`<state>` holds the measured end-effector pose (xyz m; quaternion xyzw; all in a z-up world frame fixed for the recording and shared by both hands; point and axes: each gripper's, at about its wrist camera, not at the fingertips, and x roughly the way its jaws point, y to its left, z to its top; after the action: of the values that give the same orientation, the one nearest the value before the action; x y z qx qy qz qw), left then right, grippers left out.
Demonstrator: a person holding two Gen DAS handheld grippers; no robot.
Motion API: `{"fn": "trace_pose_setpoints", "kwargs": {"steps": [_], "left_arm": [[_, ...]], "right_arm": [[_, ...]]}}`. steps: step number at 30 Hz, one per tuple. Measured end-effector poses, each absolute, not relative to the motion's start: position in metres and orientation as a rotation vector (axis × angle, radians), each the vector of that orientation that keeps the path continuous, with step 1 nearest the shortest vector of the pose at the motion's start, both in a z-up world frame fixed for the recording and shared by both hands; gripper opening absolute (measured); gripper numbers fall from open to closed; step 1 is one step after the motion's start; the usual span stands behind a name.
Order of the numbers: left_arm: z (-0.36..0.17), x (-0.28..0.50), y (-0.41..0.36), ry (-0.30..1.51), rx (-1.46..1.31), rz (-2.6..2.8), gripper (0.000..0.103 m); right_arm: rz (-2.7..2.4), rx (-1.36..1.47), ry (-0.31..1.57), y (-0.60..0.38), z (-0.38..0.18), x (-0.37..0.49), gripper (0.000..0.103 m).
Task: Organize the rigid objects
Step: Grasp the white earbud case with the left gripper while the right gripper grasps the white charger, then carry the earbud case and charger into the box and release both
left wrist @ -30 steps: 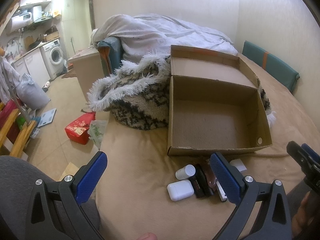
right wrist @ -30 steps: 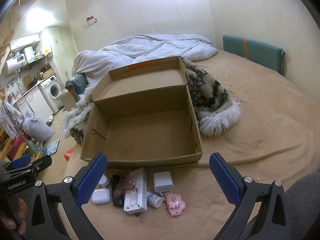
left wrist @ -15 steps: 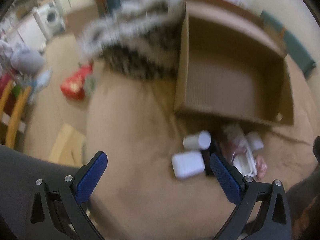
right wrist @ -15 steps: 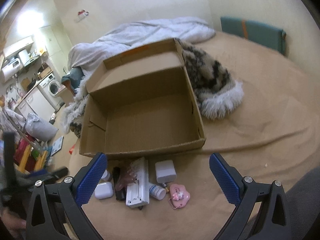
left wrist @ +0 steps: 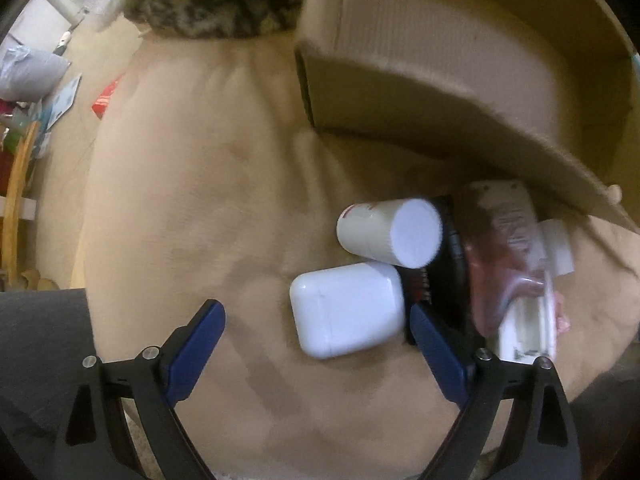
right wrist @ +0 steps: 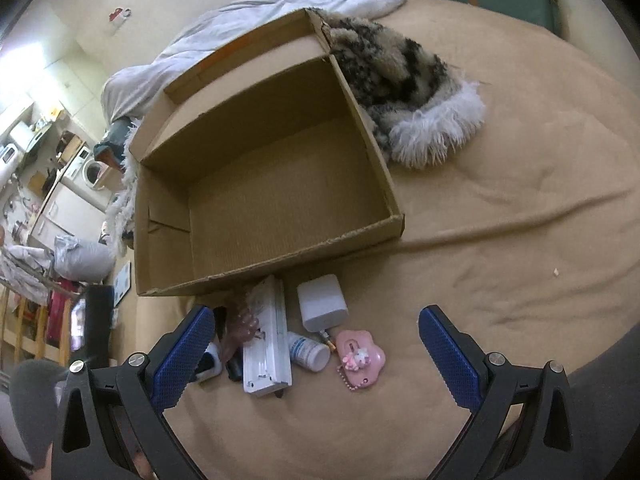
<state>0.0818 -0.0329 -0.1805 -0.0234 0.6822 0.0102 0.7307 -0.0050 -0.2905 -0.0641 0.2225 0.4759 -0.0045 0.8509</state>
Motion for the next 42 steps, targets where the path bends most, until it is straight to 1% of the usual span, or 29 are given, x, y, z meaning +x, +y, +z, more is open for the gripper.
{"fn": "trace_pose_setpoints", "kwargs": {"steps": [2,3,5,6,11,15,16,18,20,21,22,26,27,28,42], "left_arm": [[-0.187,0.084,-0.033,1.507,-0.072,0.023,0.088],[-0.188,0.085,-0.032,1.5,-0.074,0.025,0.084],[-0.19,0.086,-0.034,1.502,-0.07,0.0,0.057],[-0.187,0.09,-0.037,1.51,-0.065,-0.003,0.055],[-0.188,0.092,-0.027,1.511,-0.105,-0.007,0.054],[-0.187,0.087,-0.017,1.511,-0.119,0.003,0.054],[-0.186,0.08,-0.016,1.509,-0.119,0.002,0.054],[-0.181,0.074,-0.016,1.508,-0.114,0.002,0.054],[-0.178,0.074,-0.013,1.509,-0.113,0.001,0.054],[-0.177,0.073,-0.013,1.51,-0.114,0.0,0.054],[-0.177,0.073,-0.012,1.511,-0.114,0.0,0.054],[-0.179,0.085,-0.023,1.512,-0.114,0.007,0.054],[-0.178,0.086,-0.023,1.511,-0.116,0.009,0.054],[-0.178,0.088,-0.021,1.512,-0.116,0.009,0.054],[-0.17,0.084,-0.01,1.488,-0.066,0.036,0.054]], "right_arm": [[-0.011,0.458,1.008,-0.289,-0.066,-0.004,0.103],[-0.014,0.455,1.01,-0.289,-0.066,-0.003,0.103],[-0.02,0.456,1.015,-0.29,-0.067,-0.002,0.103],[-0.024,0.459,1.02,-0.292,-0.068,0.0,0.103],[-0.045,0.453,1.085,-0.302,-0.081,0.021,0.103],[-0.003,0.492,1.199,-0.304,-0.104,0.048,0.103],[0.01,0.512,1.227,-0.304,-0.111,0.054,0.093],[0.034,0.534,1.279,-0.3,-0.124,0.065,0.087],[0.049,0.527,1.315,-0.293,-0.136,0.075,0.085],[0.057,0.513,1.326,-0.29,-0.14,0.079,0.08],[0.065,0.489,1.336,-0.285,-0.144,0.083,0.077],[0.079,0.4,1.367,-0.271,-0.157,0.096,0.075],[0.079,0.386,1.376,-0.269,-0.16,0.097,0.063],[0.081,0.374,1.382,-0.268,-0.163,0.099,0.045],[0.088,0.368,1.321,-0.267,-0.144,0.097,0.044]]}}
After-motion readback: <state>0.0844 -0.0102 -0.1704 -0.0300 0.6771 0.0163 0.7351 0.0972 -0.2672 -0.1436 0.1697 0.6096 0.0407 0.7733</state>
